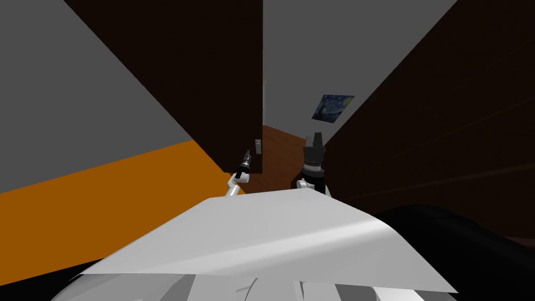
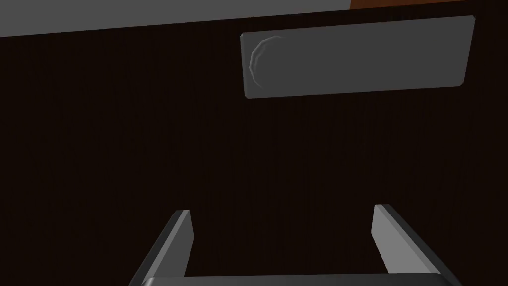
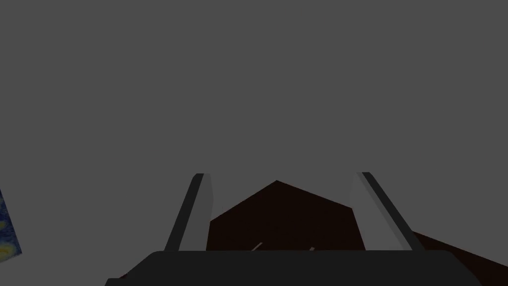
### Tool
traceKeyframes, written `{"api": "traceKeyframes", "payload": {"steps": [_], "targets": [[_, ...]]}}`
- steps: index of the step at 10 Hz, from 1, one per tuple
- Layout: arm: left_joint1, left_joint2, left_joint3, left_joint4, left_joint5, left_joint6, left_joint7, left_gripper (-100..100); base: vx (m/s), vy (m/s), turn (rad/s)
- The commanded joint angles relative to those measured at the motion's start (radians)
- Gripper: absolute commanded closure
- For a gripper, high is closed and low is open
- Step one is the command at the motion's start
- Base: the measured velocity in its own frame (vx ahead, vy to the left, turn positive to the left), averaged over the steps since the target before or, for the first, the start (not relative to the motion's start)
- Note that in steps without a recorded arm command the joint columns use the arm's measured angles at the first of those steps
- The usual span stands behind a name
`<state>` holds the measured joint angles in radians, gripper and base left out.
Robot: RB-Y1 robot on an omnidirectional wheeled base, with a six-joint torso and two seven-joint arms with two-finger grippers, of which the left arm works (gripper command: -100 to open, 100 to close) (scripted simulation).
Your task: Push the door open
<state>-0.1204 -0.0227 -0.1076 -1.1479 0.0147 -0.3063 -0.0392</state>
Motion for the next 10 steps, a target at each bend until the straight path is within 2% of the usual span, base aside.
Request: {"api": "traceKeyframes", "payload": {"steps": [1,2,3,4,7,10], "targets": [[-0.002,-0.020,-0.001,0.000,-0.001,0.003,-0.004,-100,-0.102,-0.170,0.030],[0.000,-0.011,-0.001,0.000,0.000,0.000,-0.002,-100,-0.037,-0.078,0.012],[0.000,0.003,0.000,0.001,-0.001,-0.001,-0.003,-100,0.038,0.048,-0.014],[0.000,0.008,0.001,0.002,-0.001,-0.001,-0.003,-100,0.083,0.113,-0.020],[-0.004,0.044,0.008,0.007,-0.001,-0.007,-0.008,-100,0.190,0.091,-0.020],[-0.006,0.041,0.014,0.012,-0.002,-0.011,-0.012,-100,0.212,-0.050,-0.016]]}}
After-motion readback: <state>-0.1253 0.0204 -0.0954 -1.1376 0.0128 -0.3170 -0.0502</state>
